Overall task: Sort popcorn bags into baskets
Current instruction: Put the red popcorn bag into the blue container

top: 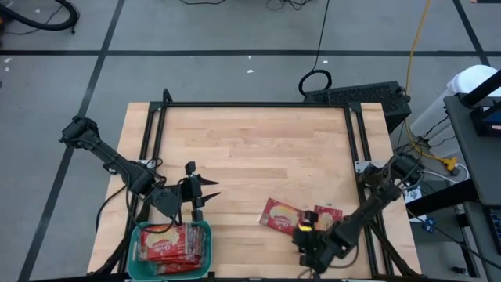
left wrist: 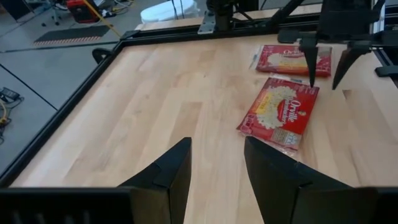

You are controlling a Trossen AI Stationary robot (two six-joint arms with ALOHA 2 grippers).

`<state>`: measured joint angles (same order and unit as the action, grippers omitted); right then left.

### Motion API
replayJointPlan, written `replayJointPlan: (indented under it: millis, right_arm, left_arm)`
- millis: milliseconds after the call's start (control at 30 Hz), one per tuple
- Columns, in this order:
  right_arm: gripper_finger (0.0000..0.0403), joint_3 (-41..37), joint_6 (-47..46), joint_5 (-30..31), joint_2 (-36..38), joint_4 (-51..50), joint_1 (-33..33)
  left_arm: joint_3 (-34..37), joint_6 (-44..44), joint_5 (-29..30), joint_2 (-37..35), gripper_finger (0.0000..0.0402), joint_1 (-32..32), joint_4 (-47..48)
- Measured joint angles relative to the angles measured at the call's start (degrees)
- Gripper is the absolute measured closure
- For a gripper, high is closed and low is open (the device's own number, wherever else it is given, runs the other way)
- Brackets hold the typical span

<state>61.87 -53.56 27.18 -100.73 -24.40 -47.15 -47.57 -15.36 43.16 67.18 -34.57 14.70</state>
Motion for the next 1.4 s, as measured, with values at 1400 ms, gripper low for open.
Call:
replayJointPlan:
  millis: [1400]
  right_arm:
    - [0.0397,-10.6,11.4,12.8,5.4,19.0,-0.4]
  left_arm:
    - [0.0,0.3,-0.1,0.0,0.0249,1.1,-0.7]
